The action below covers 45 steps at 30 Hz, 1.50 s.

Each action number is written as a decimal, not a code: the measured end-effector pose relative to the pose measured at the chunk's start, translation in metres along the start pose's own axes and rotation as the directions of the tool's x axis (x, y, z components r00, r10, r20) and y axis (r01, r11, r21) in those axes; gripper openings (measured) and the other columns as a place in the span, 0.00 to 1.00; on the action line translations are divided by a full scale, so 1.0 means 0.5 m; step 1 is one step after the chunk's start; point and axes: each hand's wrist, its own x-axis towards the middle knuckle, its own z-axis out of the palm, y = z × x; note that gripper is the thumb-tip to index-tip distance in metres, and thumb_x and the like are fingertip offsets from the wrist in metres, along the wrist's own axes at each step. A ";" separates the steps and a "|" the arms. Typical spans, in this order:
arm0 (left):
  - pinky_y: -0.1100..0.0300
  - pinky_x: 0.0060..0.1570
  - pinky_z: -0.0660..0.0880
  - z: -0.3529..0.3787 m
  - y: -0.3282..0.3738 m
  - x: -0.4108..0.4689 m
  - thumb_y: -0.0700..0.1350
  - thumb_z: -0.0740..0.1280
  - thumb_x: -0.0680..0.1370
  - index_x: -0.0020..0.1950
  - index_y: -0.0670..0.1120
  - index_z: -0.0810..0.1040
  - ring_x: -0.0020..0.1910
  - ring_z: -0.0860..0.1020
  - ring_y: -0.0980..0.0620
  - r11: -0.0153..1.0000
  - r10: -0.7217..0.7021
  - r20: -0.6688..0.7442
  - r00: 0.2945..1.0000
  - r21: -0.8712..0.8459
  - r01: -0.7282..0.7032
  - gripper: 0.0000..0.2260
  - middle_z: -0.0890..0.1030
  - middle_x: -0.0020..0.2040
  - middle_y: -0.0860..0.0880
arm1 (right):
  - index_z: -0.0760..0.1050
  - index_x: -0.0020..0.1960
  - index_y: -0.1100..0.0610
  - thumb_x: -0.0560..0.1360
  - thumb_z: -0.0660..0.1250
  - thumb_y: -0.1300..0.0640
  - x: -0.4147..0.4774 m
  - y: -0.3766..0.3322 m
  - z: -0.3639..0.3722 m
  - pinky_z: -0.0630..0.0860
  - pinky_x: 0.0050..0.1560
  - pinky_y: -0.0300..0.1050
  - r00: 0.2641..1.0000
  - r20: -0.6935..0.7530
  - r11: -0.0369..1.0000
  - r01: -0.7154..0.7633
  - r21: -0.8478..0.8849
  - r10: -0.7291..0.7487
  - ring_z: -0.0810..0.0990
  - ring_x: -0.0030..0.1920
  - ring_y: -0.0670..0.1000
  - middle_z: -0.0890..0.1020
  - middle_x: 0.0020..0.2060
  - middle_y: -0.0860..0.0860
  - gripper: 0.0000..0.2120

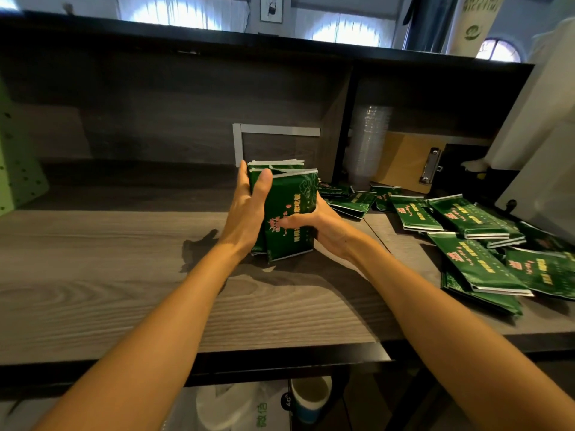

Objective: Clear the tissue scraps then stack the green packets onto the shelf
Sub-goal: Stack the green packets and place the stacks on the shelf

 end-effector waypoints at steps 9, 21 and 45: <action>0.45 0.62 0.71 0.000 0.002 -0.005 0.80 0.60 0.56 0.75 0.49 0.59 0.62 0.76 0.47 0.962 -0.074 0.075 0.994 -0.259 0.091 0.55 0.74 0.67 0.46 | 0.55 0.74 0.54 0.58 0.73 0.62 -0.004 -0.004 -0.014 0.71 0.63 0.47 0.999 0.032 1.000 -0.014 0.017 0.013 0.77 0.59 0.51 0.77 0.60 0.53 0.48; 0.64 0.45 0.77 0.020 0.039 -0.022 0.56 0.42 0.82 0.53 0.52 0.72 0.44 0.81 0.64 0.962 0.066 -0.049 0.997 -0.260 -0.077 0.21 0.83 0.45 0.56 | 0.54 0.73 0.55 0.59 0.71 0.63 -0.008 -0.003 -0.008 0.74 0.53 0.35 0.997 0.077 0.995 -0.022 -0.100 0.029 0.77 0.56 0.44 0.76 0.58 0.50 0.47; 0.50 0.52 0.79 -0.021 0.001 0.000 0.52 0.73 0.59 0.61 0.45 0.74 0.51 0.81 0.46 0.942 -0.267 0.042 0.963 -0.201 0.270 0.32 0.81 0.55 0.42 | 0.63 0.64 0.57 0.72 0.70 0.61 -0.014 -0.012 -0.026 0.75 0.59 0.49 0.984 0.056 0.984 -0.164 -0.066 0.168 0.78 0.55 0.52 0.77 0.55 0.52 0.24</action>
